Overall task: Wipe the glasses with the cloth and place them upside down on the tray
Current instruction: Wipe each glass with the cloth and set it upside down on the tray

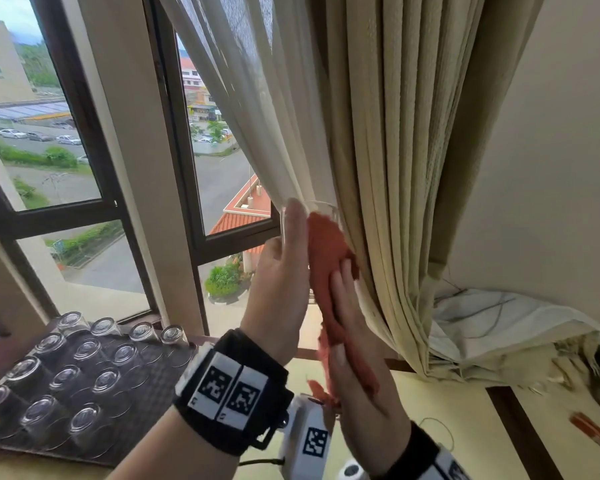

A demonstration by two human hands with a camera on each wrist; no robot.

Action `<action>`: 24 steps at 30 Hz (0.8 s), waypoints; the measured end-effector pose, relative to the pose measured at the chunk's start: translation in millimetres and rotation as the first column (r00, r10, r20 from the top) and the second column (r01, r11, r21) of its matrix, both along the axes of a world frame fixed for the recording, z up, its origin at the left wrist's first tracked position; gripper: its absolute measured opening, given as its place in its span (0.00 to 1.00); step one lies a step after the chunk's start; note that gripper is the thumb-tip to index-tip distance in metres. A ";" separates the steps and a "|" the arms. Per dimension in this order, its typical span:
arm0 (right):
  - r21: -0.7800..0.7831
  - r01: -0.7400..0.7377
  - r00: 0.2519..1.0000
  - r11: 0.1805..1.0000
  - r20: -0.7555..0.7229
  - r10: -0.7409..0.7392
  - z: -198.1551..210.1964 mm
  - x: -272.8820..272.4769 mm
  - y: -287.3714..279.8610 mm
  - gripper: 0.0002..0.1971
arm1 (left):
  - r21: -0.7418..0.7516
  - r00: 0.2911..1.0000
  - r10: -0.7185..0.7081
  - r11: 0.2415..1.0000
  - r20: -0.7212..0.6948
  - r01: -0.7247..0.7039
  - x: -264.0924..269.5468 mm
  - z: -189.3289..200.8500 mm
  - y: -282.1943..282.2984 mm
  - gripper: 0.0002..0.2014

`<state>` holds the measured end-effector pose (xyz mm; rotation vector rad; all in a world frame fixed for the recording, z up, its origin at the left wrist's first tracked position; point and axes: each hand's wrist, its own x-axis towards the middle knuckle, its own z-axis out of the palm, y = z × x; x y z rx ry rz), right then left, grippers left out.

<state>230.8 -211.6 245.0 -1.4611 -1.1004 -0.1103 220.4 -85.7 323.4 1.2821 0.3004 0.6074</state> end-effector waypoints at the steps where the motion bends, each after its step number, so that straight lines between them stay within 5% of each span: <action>1: 0.008 -0.018 0.999 1.000 -0.034 0.018 -4.4 -0.1 0.8 0.31 | 0.008 1.000 0.011 1.000 -0.016 -0.011 0.7 -0.9 2.8 0.56; 4: 0.144 -0.114 0.931 0.983 -0.329 0.156 -2.7 4.9 4.2 0.31 | -0.001 0.997 0.006 1.000 -0.072 -0.006 -2.7 -3.1 2.5 0.49; 6: 0.147 -0.035 0.877 0.989 -0.469 0.101 6.0 15.1 4.0 0.32 | -0.006 0.996 0.004 1.000 -0.090 -0.005 -6.4 -6.3 -2.5 0.42; 10: 0.152 0.117 0.909 0.981 -0.414 -0.044 26.0 31.7 6.9 0.29 | -0.031 0.993 -0.069 0.997 -0.097 0.066 -8.0 -14.0 -19.6 0.35; 16: 0.009 0.042 0.999 0.999 0.014 -0.042 14.5 6.7 1.9 0.27 | -0.155 0.995 -0.040 0.988 -0.090 0.025 -5.6 -9.5 -12.5 0.28; 20: -0.026 -0.038 0.983 0.999 -0.180 0.033 -10.5 -4.4 0.1 0.29 | -0.112 0.998 -0.015 0.994 -0.065 0.007 -6.3 -15.4 3.9 0.31; 24: 0.025 0.018 0.910 1.000 -0.414 -0.006 9.4 13.5 6.6 0.29 | -0.055 0.995 -0.085 0.995 -0.052 0.082 -7.9 -17.8 -4.8 0.33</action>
